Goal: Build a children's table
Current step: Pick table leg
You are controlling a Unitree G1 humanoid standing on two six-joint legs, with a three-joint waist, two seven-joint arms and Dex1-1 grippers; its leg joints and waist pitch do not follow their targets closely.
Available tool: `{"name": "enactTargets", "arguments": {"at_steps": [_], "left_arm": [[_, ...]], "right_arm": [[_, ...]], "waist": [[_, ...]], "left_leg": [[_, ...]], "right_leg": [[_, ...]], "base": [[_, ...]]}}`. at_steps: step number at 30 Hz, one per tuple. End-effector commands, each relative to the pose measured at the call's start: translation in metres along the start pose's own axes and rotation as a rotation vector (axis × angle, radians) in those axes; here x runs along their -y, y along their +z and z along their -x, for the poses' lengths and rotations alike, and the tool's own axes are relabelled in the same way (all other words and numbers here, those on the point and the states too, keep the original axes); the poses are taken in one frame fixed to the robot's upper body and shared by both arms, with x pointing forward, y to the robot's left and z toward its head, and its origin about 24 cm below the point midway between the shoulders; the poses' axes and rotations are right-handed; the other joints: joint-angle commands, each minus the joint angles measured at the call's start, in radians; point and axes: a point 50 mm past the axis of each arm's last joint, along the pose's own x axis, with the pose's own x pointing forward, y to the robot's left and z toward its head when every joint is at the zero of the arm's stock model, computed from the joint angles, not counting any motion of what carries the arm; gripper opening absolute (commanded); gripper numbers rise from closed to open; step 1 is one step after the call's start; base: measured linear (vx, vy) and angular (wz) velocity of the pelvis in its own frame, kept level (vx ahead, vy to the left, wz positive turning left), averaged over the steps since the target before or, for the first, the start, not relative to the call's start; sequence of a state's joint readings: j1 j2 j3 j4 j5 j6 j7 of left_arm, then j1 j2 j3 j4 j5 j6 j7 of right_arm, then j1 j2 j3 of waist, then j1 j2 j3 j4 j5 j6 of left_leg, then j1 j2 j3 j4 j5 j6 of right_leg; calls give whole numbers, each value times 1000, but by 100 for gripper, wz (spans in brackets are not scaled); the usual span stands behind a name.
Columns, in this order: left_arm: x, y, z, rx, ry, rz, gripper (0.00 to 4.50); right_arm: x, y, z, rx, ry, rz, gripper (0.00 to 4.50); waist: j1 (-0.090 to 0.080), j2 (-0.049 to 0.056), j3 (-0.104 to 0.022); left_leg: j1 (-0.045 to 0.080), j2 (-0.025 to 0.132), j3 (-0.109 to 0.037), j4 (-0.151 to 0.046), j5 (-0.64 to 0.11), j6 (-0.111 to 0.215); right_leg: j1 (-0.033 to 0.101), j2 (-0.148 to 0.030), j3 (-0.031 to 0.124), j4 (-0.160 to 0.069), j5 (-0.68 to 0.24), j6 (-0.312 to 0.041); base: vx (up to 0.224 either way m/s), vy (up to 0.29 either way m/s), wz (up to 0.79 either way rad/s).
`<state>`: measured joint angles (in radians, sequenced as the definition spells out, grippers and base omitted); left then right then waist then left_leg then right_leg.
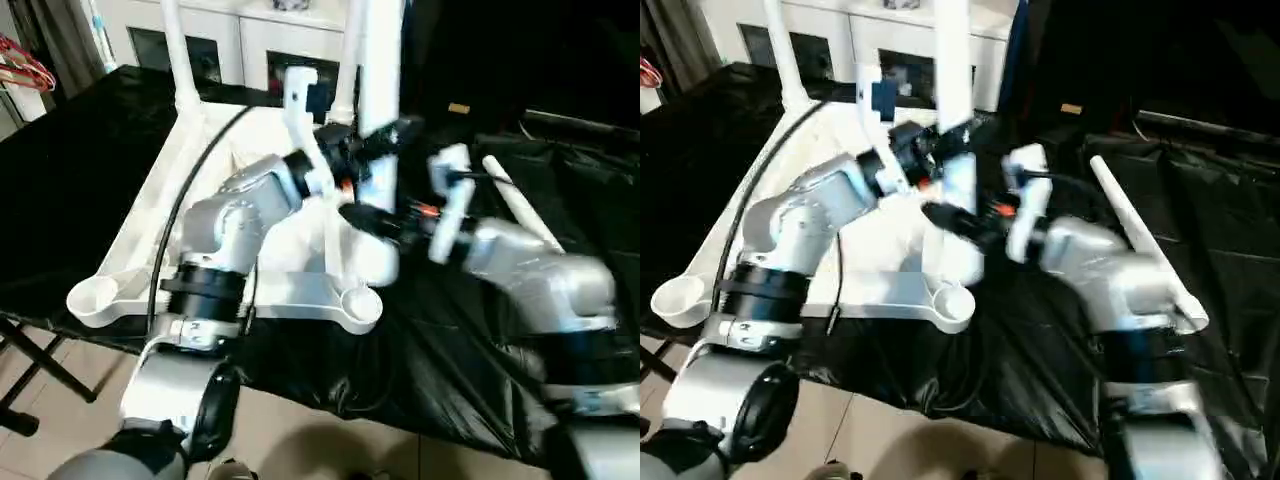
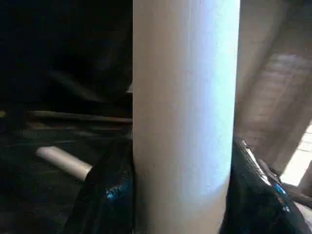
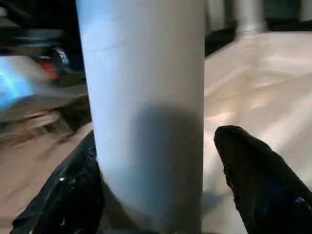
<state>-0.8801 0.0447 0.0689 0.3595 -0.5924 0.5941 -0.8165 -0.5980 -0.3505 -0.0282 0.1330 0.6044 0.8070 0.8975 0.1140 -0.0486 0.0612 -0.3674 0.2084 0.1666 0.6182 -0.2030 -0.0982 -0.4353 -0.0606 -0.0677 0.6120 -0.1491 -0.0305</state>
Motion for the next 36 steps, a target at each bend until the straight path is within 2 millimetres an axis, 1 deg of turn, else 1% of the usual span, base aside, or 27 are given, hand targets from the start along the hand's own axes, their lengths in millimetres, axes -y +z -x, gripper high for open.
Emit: {"name": "enactTargets", "arguments": {"at_steps": [1, 3, 4, 7, 8, 9, 10, 13, 16, 19, 20, 22, 23, 24, 26, 27, 28, 29, 36], "left_arm": [[9, 8, 1, 11, -94, -14, 186], [15, 8, 4, -3, -196, 3, 186], [16, 8, 4, -7, -209, 0, 186], [15, 7, 4, -18, -207, -10, 186], [14, 7, 4, -24, -197, -13, 185], [14, 7, 4, -26, -195, -13, 185], [12, 6, 4, -38, -186, -18, 185], [12, 6, 4, -44, -195, -17, 185], [13, 6, 4, -50, -200, -19, 185], [13, 6, 4, -54, -198, -21, 185], [12, 5, 4, -55, -196, -21, 185], [12, 5, 4, -55, -194, -21, 185], [12, 5, 3, -56, -196, -18, 185], [12, 5, 3, -57, -197, -17, 185], [13, 4, 2, -59, -200, -17, 185], [13, 4, 2, -62, -205, -15, 185], [13, 4, 2, -62, -206, -15, 185], [13, 4, 1, -64, -208, -13, 185], [16, 1, -2, -78, -226, -6, 185]], "right_arm": [[1, 8, 10, 7, 22, -4, 342], [-4, 6, 14, -42, 108, -9, 342], [-6, 5, 15, -57, 128, -8, 342], [-7, 3, 16, -83, 151, -9, 342], [-7, 3, 17, -92, 157, -8, 342], [-7, 3, 17, -94, 159, -8, 342], [-7, 3, 18, -108, 169, -7, 342], [-8, 1, 19, -144, 175, 7, 342], [-7, -3, 17, -177, 168, 27, 342], [-7, -4, 15, -171, 166, 28, 342], [-8, -4, 14, -172, 171, 32, 342], [-9, -4, 14, -173, 174, 35, 342], [-9, -4, 13, -173, 178, 38, 342], [-9, -4, 13, -172, 179, 39, 342], [-9, -5, 12, -172, 182, 40, 342], [-9, -6, 12, -173, 184, 40, 342], [-9, -6, 12, -173, 184, 40, 342], [-9, -6, 12, -174, 184, 42, 342], [-9, -9, 10, -176, 186, 58, 342]], "waist": [[5, -4, -78], [2, -7, -77], [4, -6, -78], [6, -5, -77], [6, -9, -76], [7, -9, -77], [8, -12, -77], [9, -13, -78], [8, -12, -78], [9, -12, -79], [9, -10, -79], [9, -10, -80], [9, -4, -80], [8, -8, -80], [9, -8, -80], [9, -8, -80], [10, -1, -79], [8, -5, -79], [8, -3, -80]], "left_leg": [[-1, 10, 5, -68, -64, 59], [-2, 9, 6, -68, -75, 55], [0, 8, 6, -67, -77, 53], [2, 13, 5, -68, -80, 45], [1, 11, 5, -68, -79, 43], [0, 11, 6, -68, -77, 41], [0, 11, 6, -67, -73, 41], [-2, 10, 5, -66, -65, 40], [-4, 10, 5, -67, -59, 39], [-1, 10, 5, -65, -58, 40], [-2, 11, 5, -66, -55, 42], [-1, 11, 5, -65, -55, 43], [-2, 11, 4, -66, -56, 43], [-2, 10, 5, -65, -59, 43], [-3, 10, 5, -66, -59, 43], [-1, 11, 5, -66, -62, 43], [-2, 10, 4, -66, -64, 42], [-2, 10, 5, -66, -70, 40], [-1, 10, 4, -66, -72, 38]], "right_leg": [[87, -67, 42, -61, -169, -188], [86, -68, 40, -67, -218, -172], [86, -69, 40, -68, -234, -168], [82, -69, 40, -71, -263, -156], [82, -68, 40, -71, -272, -151], [82, -68, 40, -73, -280, -146], [82, -69, 40, -71, -284, -142], [83, -67, 39, -71, -284, -134], [83, -68, 39, -70, -280, -134], [81, -68, 39, -68, -267, -140], [82, -68, 39, -67, -258, -145], [82, -67, 39, -66, -248, -150], [82, -67, 39, -66, -244, -153], [83, -67, 39, -66, -240, -154], [83, -67, 39, -66, -240, -154], [82, -67, 39, -67, -244, -155], [82, -67, 39, -67, -246, -156], [83, -66, 38, -69, -253, -153], [83, -65, 38, -68, -239, -160]], "base": [[0, 0, 0], [0, 0, 0], [0, 0, 0], [0, 0, 0], [0, 0, 0], [0, 0, 0], [0, 0, 0], [0, 0, 0], [0, 0, 0], [0, 0, 0], [0, 0, 0], [0, 0, 0], [0, 0, 0], [0, 0, 0], [0, 0, 0], [0, 0, 0], [0, 0, 0], [0, 0, 0], [0, 0, 0]]}}
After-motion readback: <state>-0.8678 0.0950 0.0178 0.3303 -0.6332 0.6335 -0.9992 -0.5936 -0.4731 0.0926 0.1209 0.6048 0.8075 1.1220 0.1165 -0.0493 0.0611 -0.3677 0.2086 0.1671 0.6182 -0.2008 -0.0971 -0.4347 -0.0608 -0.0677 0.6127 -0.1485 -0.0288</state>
